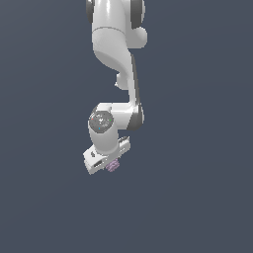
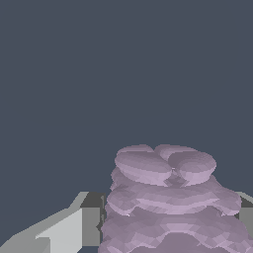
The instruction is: Pick up the object and move it to a goal position.
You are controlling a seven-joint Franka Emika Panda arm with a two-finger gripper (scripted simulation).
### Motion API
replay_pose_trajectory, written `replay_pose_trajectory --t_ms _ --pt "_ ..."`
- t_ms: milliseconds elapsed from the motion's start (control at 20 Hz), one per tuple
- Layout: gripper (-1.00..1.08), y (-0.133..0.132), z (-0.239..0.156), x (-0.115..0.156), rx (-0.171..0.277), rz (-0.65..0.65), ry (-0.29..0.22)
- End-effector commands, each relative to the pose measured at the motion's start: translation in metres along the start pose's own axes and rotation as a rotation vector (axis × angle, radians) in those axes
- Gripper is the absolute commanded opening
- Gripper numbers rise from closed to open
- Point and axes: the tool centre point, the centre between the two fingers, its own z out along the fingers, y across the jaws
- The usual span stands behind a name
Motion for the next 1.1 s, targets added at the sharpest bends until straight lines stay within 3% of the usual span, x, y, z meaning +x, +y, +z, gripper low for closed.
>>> replay_pose_trajectory --t_ms 0,1050 --pt "-1.0 -0.007 -0.008 0.001 -0.001 -0.001 0.001" --pt "-1.0 -0.134 -0.143 0.011 -0.002 -0.001 0.0"
